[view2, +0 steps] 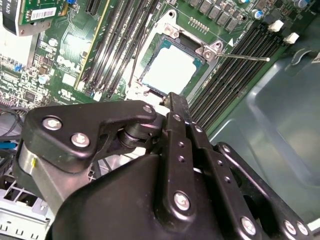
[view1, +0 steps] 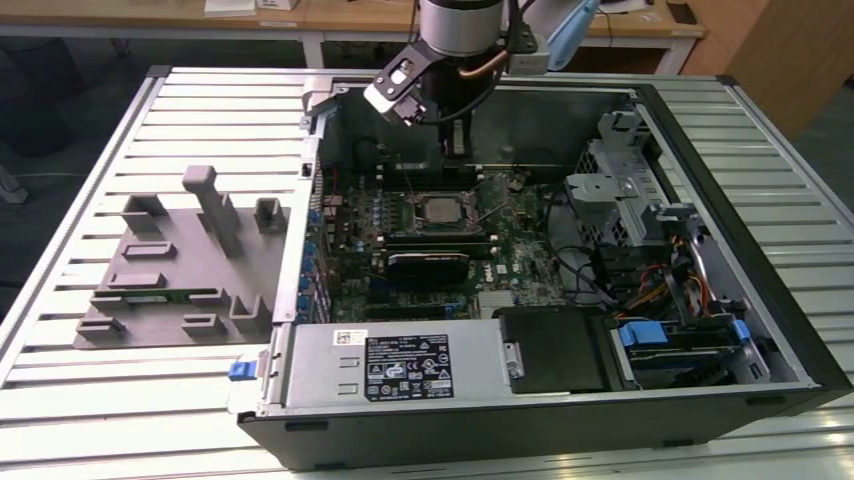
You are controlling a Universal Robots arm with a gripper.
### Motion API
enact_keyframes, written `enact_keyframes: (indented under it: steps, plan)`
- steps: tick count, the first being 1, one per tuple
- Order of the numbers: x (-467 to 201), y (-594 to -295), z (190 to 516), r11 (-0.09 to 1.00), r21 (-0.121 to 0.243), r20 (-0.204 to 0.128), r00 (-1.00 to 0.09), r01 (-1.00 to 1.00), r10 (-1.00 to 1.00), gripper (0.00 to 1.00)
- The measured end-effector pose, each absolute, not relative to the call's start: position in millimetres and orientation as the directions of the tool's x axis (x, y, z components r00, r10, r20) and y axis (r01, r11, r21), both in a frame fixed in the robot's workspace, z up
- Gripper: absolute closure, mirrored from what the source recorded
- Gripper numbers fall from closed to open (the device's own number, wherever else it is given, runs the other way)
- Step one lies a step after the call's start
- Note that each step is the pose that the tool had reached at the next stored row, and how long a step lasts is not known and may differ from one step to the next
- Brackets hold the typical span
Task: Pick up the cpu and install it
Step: 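Close the cpu cover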
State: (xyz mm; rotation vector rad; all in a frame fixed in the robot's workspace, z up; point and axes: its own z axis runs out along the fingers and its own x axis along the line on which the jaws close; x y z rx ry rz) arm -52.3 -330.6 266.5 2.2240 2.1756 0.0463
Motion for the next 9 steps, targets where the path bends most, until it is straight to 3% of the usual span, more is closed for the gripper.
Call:
enact_keyframes:
  steps: [9]
  plan:
    - [-48.3,-330.6,266.8,-0.022,0.042,0.0,0.022,0.999,1.0,0.89]
